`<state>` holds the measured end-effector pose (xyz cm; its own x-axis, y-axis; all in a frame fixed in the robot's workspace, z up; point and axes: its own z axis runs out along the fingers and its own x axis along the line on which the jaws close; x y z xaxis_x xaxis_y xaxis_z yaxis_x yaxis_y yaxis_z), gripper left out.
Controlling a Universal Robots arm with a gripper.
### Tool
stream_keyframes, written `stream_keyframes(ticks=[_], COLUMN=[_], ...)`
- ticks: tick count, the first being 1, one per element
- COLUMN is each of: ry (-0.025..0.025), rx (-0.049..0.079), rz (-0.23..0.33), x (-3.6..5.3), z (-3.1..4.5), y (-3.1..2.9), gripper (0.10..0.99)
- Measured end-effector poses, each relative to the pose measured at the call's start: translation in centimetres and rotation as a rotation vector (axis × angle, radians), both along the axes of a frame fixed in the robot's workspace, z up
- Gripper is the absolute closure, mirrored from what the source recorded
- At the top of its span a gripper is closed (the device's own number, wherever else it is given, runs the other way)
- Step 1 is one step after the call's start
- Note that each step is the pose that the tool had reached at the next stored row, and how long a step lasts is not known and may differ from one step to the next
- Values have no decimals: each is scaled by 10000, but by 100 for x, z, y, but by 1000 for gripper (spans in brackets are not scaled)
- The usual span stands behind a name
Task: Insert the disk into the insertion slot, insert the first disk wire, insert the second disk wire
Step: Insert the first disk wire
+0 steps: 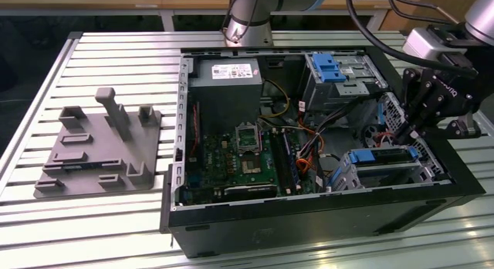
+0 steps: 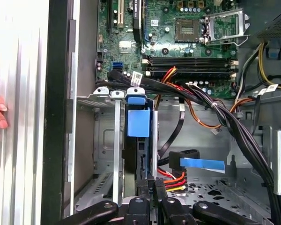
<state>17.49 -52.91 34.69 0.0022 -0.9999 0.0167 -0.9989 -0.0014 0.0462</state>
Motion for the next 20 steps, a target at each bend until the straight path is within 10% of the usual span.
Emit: stream_keyframes(ticks=[20], ry=[-14], rx=[23], rz=[34], x=[0], z=[-31], y=[-48], gripper=[922])
